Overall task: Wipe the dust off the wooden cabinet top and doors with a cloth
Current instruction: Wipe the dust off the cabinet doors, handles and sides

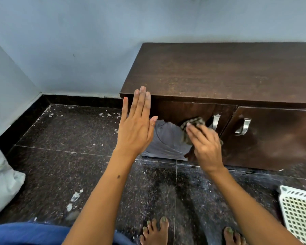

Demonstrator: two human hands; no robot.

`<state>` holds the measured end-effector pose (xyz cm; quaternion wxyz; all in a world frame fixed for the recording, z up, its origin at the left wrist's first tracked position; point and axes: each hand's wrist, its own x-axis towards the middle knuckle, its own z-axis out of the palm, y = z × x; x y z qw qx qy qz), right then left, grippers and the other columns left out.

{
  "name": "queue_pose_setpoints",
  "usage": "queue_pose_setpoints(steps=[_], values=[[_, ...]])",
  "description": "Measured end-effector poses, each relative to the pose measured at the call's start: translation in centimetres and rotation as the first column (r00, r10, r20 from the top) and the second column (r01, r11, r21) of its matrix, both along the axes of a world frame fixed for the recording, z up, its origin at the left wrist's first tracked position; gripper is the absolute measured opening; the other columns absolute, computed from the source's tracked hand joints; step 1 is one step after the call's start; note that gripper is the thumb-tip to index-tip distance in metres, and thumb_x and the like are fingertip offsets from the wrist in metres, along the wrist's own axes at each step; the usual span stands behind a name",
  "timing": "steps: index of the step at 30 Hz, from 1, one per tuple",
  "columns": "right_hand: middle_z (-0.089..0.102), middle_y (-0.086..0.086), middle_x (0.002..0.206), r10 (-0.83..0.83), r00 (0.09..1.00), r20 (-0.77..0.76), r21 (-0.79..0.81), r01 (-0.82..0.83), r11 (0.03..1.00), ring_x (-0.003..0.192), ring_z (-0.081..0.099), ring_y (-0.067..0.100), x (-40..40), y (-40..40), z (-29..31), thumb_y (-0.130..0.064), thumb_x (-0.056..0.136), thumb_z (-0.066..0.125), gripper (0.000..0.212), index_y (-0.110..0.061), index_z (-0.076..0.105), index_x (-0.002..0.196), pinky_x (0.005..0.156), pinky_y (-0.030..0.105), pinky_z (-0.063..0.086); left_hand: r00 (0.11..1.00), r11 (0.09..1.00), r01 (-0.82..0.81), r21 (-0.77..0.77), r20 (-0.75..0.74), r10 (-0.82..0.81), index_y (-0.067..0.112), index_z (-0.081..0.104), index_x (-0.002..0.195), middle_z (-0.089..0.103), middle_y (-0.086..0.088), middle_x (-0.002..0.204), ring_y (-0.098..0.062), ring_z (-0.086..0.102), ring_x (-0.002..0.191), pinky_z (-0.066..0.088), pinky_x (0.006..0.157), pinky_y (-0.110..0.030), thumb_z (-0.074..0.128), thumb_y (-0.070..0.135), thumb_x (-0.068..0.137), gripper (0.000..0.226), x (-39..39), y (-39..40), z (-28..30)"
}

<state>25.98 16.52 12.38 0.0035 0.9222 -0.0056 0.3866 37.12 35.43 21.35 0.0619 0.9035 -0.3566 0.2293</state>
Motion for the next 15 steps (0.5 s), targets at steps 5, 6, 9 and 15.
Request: queue_pose_setpoints(steps=[5, 6, 9, 15], values=[[0.061, 0.01, 0.126, 0.085, 0.996, -0.004, -0.02, -0.085, 0.996, 0.118, 0.057, 0.029, 1.5, 0.9, 0.3, 0.002, 0.092, 0.052, 0.028, 0.002, 0.063, 0.117, 0.1, 0.041, 0.044, 1.0, 1.0, 0.013, 0.024, 0.017, -0.013, 0.002, 0.007, 0.149, 0.002, -0.014, 0.157, -0.025, 0.0, 0.146, -0.002, 0.118, -0.044, 0.017, 0.039, 0.099, 0.063, -0.7, -0.6, -0.8], [0.063, 0.011, 0.124, 0.099, 0.993, -0.061, -0.053, -0.102, 0.993, 0.116, 0.059, 0.029, 1.3, 0.8, 0.0, 0.003, 0.085, 0.061, 0.03, 0.002, 0.065, 0.115, 0.098, 0.041, 0.045, 1.0, 1.0, 0.003, 0.017, 0.022, -0.003, 0.002, 0.007, 0.149, 0.001, -0.014, 0.157, -0.025, -0.001, 0.146, -0.003, 0.118, -0.044, 0.017, 0.039, 0.099, 0.063, -0.6, -0.7, -0.6], [0.063, 0.013, 0.123, 0.098, 0.986, -0.137, -0.035, -0.104, 0.994, 0.115, 0.059, 0.029, -0.2, -0.3, -0.7, 0.007, 0.075, 0.073, 0.04, 0.003, 0.066, 0.114, 0.097, 0.044, 0.047, 0.999, 0.999, -0.038, -0.006, 0.036, 0.038, 0.002, 0.006, 0.149, 0.001, -0.013, 0.158, -0.024, -0.002, 0.146, -0.006, 0.118, -0.043, 0.017, 0.038, 0.099, 0.063, 0.2, -0.5, -0.1], [0.046, 0.013, 0.141, 0.083, 0.995, 0.055, 0.108, -0.088, 0.99, 0.137, 0.035, 0.024, 1.7, 0.7, 0.6, 0.007, 0.096, 0.037, 0.037, 0.004, 0.05, 0.131, 0.112, 0.037, 0.034, 0.997, 0.997, -0.07, -0.019, 0.013, 0.07, 0.001, 0.001, 0.148, -0.003, -0.017, 0.157, -0.027, -0.005, 0.145, -0.003, 0.118, -0.046, 0.024, 0.035, 0.1, 0.064, -0.3, -0.6, -1.2]])
